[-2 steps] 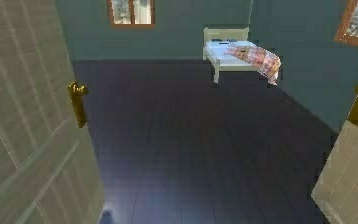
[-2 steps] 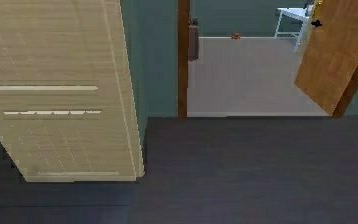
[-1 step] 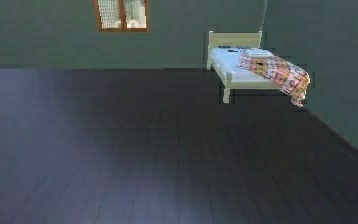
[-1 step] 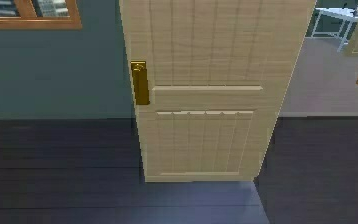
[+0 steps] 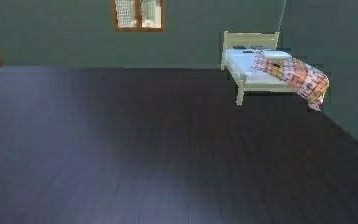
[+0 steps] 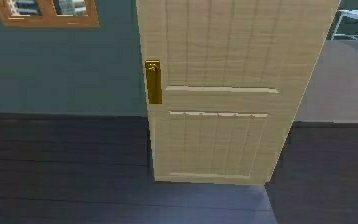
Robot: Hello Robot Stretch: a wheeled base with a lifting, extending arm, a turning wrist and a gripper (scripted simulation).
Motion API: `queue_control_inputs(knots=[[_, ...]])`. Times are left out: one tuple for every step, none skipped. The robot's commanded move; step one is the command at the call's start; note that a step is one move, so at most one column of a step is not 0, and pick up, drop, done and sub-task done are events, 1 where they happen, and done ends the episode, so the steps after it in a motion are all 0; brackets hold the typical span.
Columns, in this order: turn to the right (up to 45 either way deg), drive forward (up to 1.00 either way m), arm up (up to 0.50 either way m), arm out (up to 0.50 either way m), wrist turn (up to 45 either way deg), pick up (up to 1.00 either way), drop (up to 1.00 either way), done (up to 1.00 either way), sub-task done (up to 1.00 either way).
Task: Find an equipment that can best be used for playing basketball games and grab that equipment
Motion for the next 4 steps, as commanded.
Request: queue_control_inputs(knots=[[0.0,0.50,0.00,0.00,0.0,0.00,0.00,0.00,0.00],[-45.0,0.00,0.00,0.00,0.0,0.00,0.00,0.00,0.00],[-3.0,0.00,0.00,0.00,0.0,0.00,0.00,0.00,0.00],[-3.0,0.00,0.00,0.00,0.0,0.00,0.00,0.00,0.00]])
